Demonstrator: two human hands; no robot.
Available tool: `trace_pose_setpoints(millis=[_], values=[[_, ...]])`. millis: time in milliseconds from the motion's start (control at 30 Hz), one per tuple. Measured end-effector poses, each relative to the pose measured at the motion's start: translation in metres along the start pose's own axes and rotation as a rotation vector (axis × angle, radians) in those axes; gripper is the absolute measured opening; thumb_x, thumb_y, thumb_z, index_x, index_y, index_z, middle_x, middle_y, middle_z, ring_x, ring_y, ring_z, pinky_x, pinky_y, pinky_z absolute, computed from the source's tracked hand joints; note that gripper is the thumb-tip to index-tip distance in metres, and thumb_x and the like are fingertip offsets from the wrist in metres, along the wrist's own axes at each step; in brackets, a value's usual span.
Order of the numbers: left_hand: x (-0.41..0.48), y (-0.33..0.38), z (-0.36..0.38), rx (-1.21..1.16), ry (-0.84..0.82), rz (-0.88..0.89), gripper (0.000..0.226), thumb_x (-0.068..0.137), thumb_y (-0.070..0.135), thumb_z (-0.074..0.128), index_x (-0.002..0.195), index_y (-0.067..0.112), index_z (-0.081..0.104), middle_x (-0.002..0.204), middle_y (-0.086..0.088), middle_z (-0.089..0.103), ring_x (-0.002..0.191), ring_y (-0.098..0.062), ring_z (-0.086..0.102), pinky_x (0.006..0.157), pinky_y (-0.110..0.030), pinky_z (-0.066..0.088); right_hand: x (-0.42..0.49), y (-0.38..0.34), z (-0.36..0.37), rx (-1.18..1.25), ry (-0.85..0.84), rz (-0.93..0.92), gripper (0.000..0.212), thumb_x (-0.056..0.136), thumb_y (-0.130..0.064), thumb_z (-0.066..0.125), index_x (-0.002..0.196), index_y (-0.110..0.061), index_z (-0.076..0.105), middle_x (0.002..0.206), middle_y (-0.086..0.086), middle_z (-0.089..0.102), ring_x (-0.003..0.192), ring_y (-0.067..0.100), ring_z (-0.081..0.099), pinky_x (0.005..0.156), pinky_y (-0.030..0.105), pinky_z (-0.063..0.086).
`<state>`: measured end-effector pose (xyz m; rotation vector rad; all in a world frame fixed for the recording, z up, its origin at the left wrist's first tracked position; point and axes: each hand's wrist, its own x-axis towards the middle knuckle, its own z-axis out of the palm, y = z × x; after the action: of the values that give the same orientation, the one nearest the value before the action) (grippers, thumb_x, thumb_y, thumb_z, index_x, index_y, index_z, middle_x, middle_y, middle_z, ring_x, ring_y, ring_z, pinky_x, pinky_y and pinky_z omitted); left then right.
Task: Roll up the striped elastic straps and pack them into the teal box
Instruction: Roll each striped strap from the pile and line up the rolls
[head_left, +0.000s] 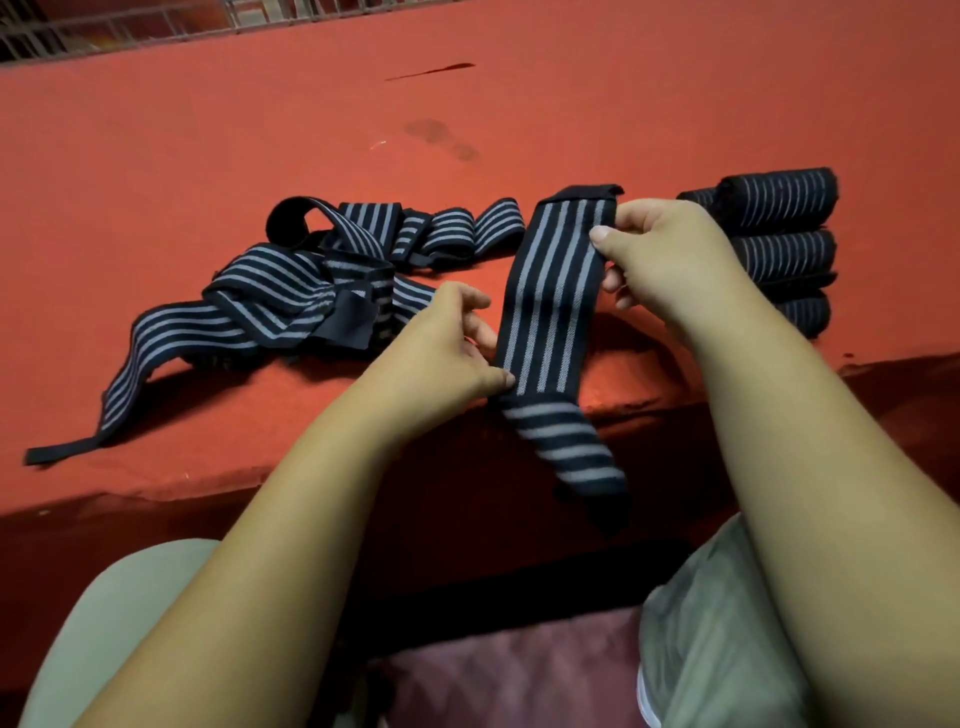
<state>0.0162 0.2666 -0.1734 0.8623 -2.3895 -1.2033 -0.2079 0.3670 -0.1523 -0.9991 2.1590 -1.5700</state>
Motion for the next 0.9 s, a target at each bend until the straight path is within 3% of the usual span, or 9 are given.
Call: trace_pose_setpoints(millis=[100, 200, 267, 333, 400, 567, 633, 767, 900], values=[[-0.011, 0.012, -0.004, 0.243, 0.075, 0.166, 0.054, 0.079, 0.022, 0.095, 0.114, 0.032, 0.055, 0.097, 0.009, 0.061, 0.071, 0.0, 0.056, 0.067, -0.024, 0.049, 0.004, 0.001, 0.004, -0.015, 0.02, 0.023, 0.018, 0.105, -0.021, 0.065, 0.102, -0.008, 0.078, 0.072, 0.011, 0.068, 0.064, 0.024, 0.062, 0.06, 0.038, 0.056], [-0.023, 0.018, -0.011, 0.275, -0.104, 0.27, 0.03, 0.08, 0.027, 0.095, 0.099, 0.032, 0.073, 0.093, 0.012, 0.069, 0.082, -0.004, 0.063, 0.071, -0.018, 0.045, 0.009, 0.004, 0.009, -0.032, 0.021, 0.048, 0.017, 0.103, -0.021, 0.067, 0.104, -0.008, 0.077, 0.071, 0.012, 0.07, 0.062, 0.026, 0.064, 0.056, 0.036, 0.055], [-0.028, 0.015, -0.012, 0.329, -0.196, 0.232, 0.037, 0.075, 0.036, 0.097, 0.106, 0.032, 0.078, 0.101, 0.015, 0.071, 0.089, 0.001, 0.065, 0.078, -0.013, 0.047, 0.01, 0.006, 0.011, -0.044, 0.011, 0.06, 0.015, 0.102, -0.022, 0.069, 0.109, -0.011, 0.076, 0.067, 0.009, 0.069, 0.057, 0.022, 0.064, 0.051, 0.031, 0.052], [-0.031, 0.007, -0.011, 0.441, -0.216, 0.22, 0.06, 0.068, 0.045, 0.1, 0.121, 0.033, 0.075, 0.114, 0.015, 0.068, 0.104, 0.001, 0.063, 0.094, -0.022, 0.05, 0.01, 0.005, 0.013, -0.059, 0.006, 0.063, 0.013, 0.103, -0.021, 0.069, 0.111, -0.013, 0.074, 0.064, 0.006, 0.067, 0.051, 0.016, 0.063, 0.047, 0.028, 0.049], [-0.034, 0.0, -0.011, 0.484, -0.23, 0.227, 0.079, 0.063, 0.049, 0.101, 0.132, 0.032, 0.069, 0.122, 0.014, 0.064, 0.118, -0.01, 0.06, 0.107, -0.035, 0.05, 0.008, 0.003, 0.013, -0.075, 0.005, 0.056, 0.012, 0.103, -0.02, 0.069, 0.11, -0.013, 0.074, 0.068, 0.006, 0.068, 0.05, 0.012, 0.063, 0.046, 0.027, 0.049], [-0.04, -0.013, -0.012, 0.56, -0.252, 0.282, 0.1, 0.062, 0.043, 0.103, 0.149, 0.031, 0.055, 0.138, 0.01, 0.053, 0.131, -0.017, 0.05, 0.117, -0.042, 0.043, 0.001, 0.0, 0.013, -0.07, -0.001, 0.054, 0.01, 0.104, -0.019, 0.067, 0.095, -0.018, 0.071, 0.073, 0.008, 0.067, 0.054, 0.014, 0.062, 0.047, 0.028, 0.05], [-0.043, -0.016, -0.009, 0.64, -0.24, 0.314, 0.108, 0.061, 0.043, 0.103, 0.154, 0.029, 0.049, 0.144, 0.007, 0.048, 0.134, -0.021, 0.047, 0.117, -0.043, 0.041, 0.0, 0.0, 0.013, -0.082, -0.011, 0.054, 0.011, 0.103, -0.019, 0.067, 0.099, -0.013, 0.074, 0.073, 0.009, 0.067, 0.054, 0.016, 0.062, 0.047, 0.028, 0.049], [-0.045, -0.022, -0.002, 0.738, -0.181, 0.374, 0.112, 0.06, 0.046, 0.101, 0.155, 0.029, 0.044, 0.146, 0.005, 0.044, 0.131, -0.024, 0.046, 0.115, -0.044, 0.042, 0.0, 0.001, 0.012, -0.097, -0.022, 0.06, 0.012, 0.104, -0.018, 0.066, 0.095, -0.013, 0.073, 0.072, 0.01, 0.066, 0.053, 0.015, 0.062, 0.046, 0.027, 0.048], [-0.042, -0.023, -0.006, 0.546, -0.191, 0.31, 0.096, 0.071, 0.044, 0.098, 0.152, 0.028, 0.049, 0.142, 0.007, 0.051, 0.133, -0.017, 0.049, 0.117, -0.039, 0.041, 0.0, 0.003, 0.009, -0.111, -0.023, 0.048, 0.011, 0.104, -0.019, 0.066, 0.107, -0.013, 0.075, 0.083, 0.012, 0.072, 0.055, 0.013, 0.064, 0.048, 0.027, 0.05]])
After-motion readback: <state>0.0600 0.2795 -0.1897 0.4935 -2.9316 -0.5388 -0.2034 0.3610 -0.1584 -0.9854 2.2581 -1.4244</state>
